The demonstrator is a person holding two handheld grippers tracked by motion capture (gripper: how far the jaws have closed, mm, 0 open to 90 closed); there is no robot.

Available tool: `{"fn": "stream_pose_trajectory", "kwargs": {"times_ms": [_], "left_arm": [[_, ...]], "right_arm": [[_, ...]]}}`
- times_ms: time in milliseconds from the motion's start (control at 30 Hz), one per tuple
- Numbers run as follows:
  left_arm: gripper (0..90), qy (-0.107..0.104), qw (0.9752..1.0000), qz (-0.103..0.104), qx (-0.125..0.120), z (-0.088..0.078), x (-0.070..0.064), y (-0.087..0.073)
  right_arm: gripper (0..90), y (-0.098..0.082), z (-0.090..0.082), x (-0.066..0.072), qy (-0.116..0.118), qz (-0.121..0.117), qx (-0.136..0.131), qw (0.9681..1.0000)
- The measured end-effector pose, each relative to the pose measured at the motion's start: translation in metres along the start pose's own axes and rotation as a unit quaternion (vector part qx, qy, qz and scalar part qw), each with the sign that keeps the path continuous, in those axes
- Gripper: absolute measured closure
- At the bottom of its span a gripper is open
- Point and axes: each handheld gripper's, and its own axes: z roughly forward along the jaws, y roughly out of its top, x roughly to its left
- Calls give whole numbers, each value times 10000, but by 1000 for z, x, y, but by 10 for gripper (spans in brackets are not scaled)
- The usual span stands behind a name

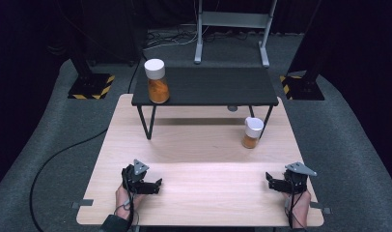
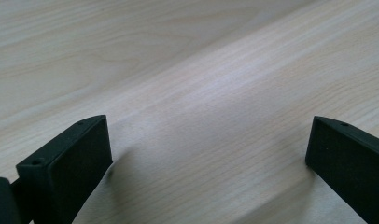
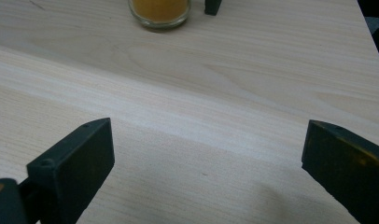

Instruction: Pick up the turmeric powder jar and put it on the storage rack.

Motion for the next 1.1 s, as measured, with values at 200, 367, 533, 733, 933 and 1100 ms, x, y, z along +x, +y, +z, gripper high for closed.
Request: {"fn": "stream_pose_trajectory", "kwargs": {"times_ms": [200, 367, 533, 733, 933, 1100], "left_arm": [[0, -50, 9999, -36, 93, 2, -1, 3], [0, -51, 9999, -101, 106, 2, 0, 4], [0, -95, 9998, -140, 133, 3, 2, 4], [1, -92, 9998, -154, 124, 3, 2, 4], [1, -79, 9998, -155, 116, 3, 1, 4], [1, -84, 9998, -159, 122, 3, 1, 4]], "right_arm": [[10, -2, -1, 2, -58, -20, -59, 10000], [15, -11, -4, -3, 83, 81, -331, 9994], [16, -10, -3, -7, 305, 281, -590, 9974], [18, 19, 17, 3, 511, -53, -642, 9966], [17, 54, 47, 8, 687, -287, -636, 9952], [17, 75, 67, 9, 660, -279, -524, 9961]]}}
